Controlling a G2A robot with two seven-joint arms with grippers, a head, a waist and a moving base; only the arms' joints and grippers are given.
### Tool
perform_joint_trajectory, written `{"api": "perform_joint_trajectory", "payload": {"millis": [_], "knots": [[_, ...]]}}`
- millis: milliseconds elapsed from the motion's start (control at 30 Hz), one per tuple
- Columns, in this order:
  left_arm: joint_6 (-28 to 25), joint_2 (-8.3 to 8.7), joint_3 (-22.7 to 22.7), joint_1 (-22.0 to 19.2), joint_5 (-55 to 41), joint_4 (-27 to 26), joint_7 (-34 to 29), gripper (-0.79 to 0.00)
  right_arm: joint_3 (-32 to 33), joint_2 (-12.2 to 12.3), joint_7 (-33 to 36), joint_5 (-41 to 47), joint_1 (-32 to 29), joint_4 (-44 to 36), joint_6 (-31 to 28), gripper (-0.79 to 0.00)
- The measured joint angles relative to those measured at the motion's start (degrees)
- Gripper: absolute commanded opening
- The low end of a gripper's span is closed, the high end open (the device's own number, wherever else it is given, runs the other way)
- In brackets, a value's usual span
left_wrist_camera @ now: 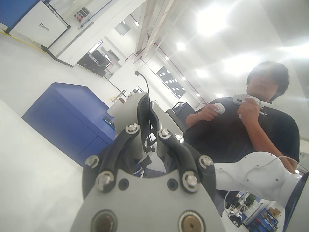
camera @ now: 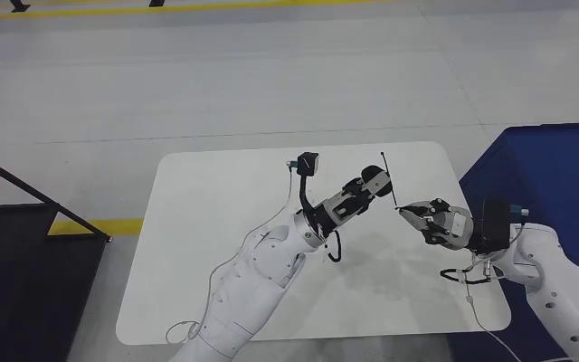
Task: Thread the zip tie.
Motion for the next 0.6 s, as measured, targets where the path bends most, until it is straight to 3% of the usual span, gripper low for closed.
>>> {"api": "perform_joint_trajectory", "payload": {"millis": [600], "knots": [[0.04,0.34,-0.04,1.03,-0.18,-0.83,-0.76,-0.785,0.0,0.0,0.0,0.0,0.0,0.0,0.0,-0.785]]}}
